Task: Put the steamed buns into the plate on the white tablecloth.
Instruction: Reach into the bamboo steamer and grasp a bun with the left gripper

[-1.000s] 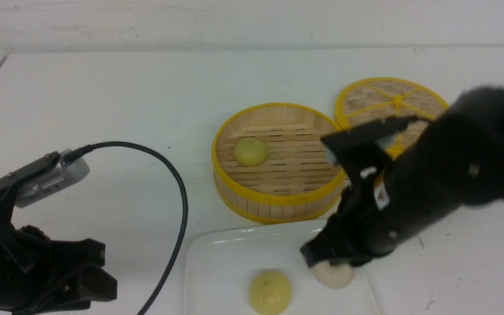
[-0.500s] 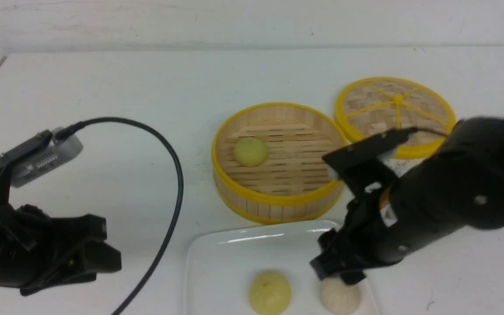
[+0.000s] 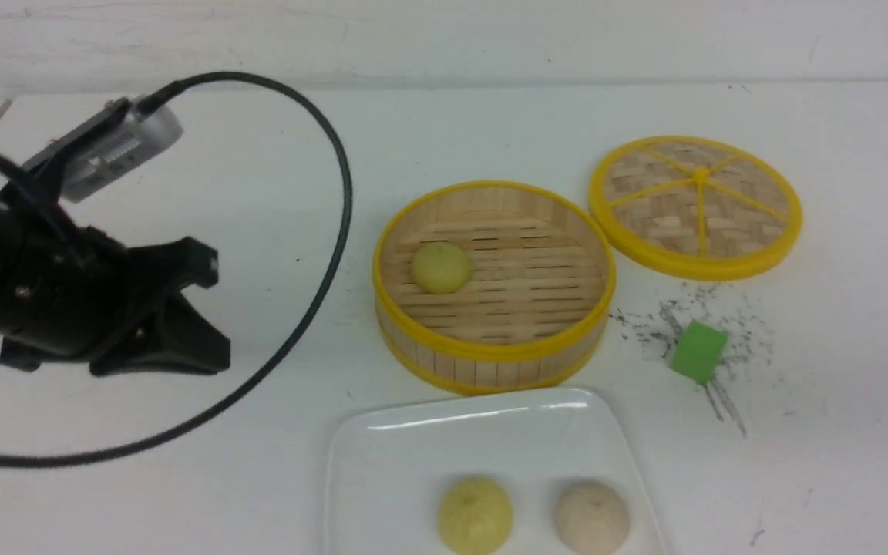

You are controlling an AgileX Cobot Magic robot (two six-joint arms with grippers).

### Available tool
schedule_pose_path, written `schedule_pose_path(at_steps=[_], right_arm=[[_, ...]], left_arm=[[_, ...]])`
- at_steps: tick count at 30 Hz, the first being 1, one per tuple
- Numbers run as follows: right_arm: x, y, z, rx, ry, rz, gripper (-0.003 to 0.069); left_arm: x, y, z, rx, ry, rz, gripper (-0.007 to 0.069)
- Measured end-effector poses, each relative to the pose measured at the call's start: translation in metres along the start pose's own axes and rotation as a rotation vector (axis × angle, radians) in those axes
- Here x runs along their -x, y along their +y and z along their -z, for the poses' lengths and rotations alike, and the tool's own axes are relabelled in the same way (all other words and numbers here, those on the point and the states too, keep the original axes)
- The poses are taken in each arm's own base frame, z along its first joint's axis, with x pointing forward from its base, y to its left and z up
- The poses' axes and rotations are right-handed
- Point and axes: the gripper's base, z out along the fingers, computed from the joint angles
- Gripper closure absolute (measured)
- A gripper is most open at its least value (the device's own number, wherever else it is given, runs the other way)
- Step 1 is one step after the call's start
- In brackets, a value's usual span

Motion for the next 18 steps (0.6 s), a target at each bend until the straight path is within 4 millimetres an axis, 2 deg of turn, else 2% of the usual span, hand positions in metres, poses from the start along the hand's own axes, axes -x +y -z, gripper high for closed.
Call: schedule_pose_path(at_steps=[2,4,5,6,8,9,10,13,14,15,16,18], right_arm=[[-0.014,-0.005,-0.001,-0.003,-0.003,-0.003,0.0675],[-0.03,-0.01,-0.005,-0.005,0.001,-0.001,0.0675],[-0.031,-0.01,-0.005,-0.005,0.002,-0.002,0.0675],[-0.039,-0.012,-0.009,-0.005,0.002,0.002,0.0675],[-0.043,-0.013,-0.012,-0.005,0.002,0.005,0.0675],[-0.047,-0.013,-0.016,-0.006,0.001,0.011,0.0673],[-0.047,-0.013,-0.016,-0.006,-0.001,0.012,0.0673],[-0.05,-0.013,-0.022,-0.009,0.0,0.022,0.0673],[-0.05,-0.013,-0.022,-0.008,-0.007,0.024,0.0673],[-0.05,-0.013,-0.022,-0.007,-0.009,0.024,0.0673],[-0.049,-0.013,-0.023,-0.007,-0.019,0.028,0.0673],[-0.048,-0.012,-0.023,-0.001,-0.032,0.028,0.0672]], left_arm=[[0.008,-0.013,-0.014,0.018,0.048,-0.033,0.0622],[0.02,-0.034,-0.037,0.062,0.105,-0.088,0.0621],[0.02,-0.039,-0.04,0.064,0.112,-0.1,0.0619],[0.034,-0.055,-0.058,0.109,0.124,-0.13,0.0602],[0.043,-0.067,-0.069,0.128,0.122,-0.148,0.058],[0.054,-0.081,-0.085,0.159,0.116,-0.181,0.0538],[0.058,-0.084,-0.084,0.164,0.101,-0.188,0.0531],[0.082,-0.115,-0.112,0.203,0.068,-0.264,0.0391],[0.088,-0.121,-0.115,0.205,0.053,-0.273,0.0349],[0.087,-0.121,-0.118,0.208,0.062,-0.274,0.034],[0.096,-0.131,-0.126,0.203,0.04,-0.282,0.0285],[0.105,-0.137,-0.137,0.201,0.024,-0.284,0.0225]])
